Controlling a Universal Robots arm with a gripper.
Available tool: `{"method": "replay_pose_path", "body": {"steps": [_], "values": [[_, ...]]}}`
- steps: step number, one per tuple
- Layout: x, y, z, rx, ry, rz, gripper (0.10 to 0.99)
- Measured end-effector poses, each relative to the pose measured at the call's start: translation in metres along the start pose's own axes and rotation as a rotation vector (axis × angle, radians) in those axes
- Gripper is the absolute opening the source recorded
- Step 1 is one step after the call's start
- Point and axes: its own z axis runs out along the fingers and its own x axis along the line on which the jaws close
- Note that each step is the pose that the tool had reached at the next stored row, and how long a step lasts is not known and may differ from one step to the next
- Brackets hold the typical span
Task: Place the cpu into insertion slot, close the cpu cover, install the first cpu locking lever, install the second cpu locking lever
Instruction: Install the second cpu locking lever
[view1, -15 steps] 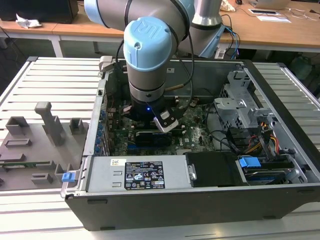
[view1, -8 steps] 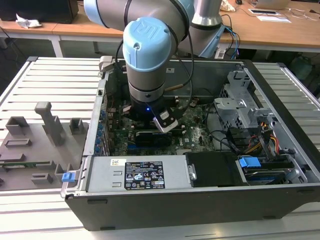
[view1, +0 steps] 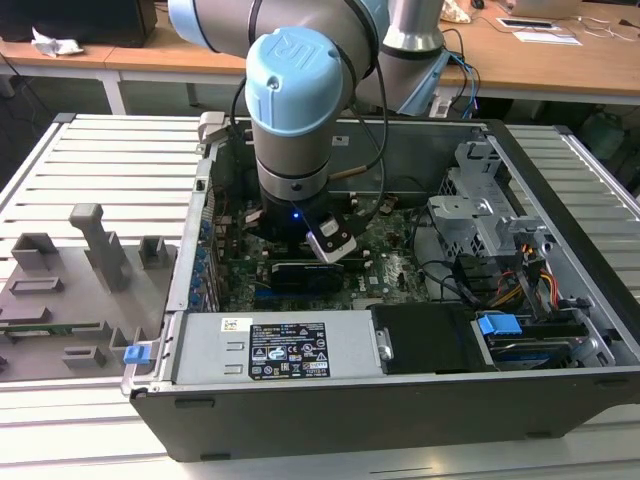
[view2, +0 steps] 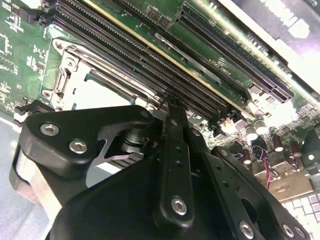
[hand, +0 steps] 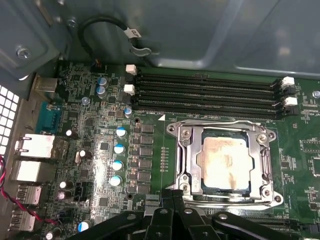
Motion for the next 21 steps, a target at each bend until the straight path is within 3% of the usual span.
{"method": "replay_pose_path", "body": {"steps": [10,21], "values": [[0.0,0.0013,0.0004,-0.001,-0.0004,0.0,0.106],[-0.0007,0.0072,-0.0167,-0.001,-0.0002,0.0,0.106]]}}
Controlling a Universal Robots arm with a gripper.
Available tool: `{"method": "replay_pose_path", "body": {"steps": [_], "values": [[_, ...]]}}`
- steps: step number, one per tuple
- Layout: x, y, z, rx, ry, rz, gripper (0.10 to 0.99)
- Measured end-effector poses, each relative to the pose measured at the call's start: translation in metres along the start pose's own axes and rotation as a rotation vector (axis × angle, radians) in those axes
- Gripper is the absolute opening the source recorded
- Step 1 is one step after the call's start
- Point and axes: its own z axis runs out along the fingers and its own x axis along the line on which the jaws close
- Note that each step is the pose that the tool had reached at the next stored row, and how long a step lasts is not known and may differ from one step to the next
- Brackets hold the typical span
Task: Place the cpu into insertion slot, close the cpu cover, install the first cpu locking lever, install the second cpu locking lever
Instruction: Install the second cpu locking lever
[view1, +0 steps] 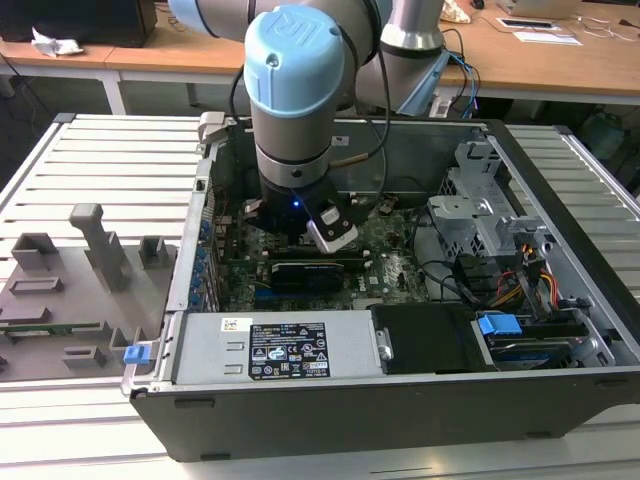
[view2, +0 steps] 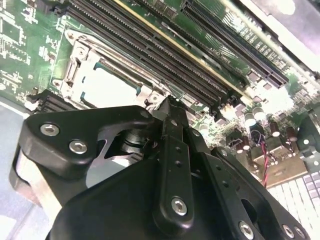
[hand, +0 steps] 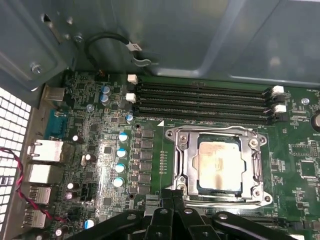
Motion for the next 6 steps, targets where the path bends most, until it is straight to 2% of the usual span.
{"method": "replay_pose_path", "body": {"steps": [6], "values": [[-0.0001,0.0009,-0.0029,0.0,-0.0001,0.0,0.106]]}}
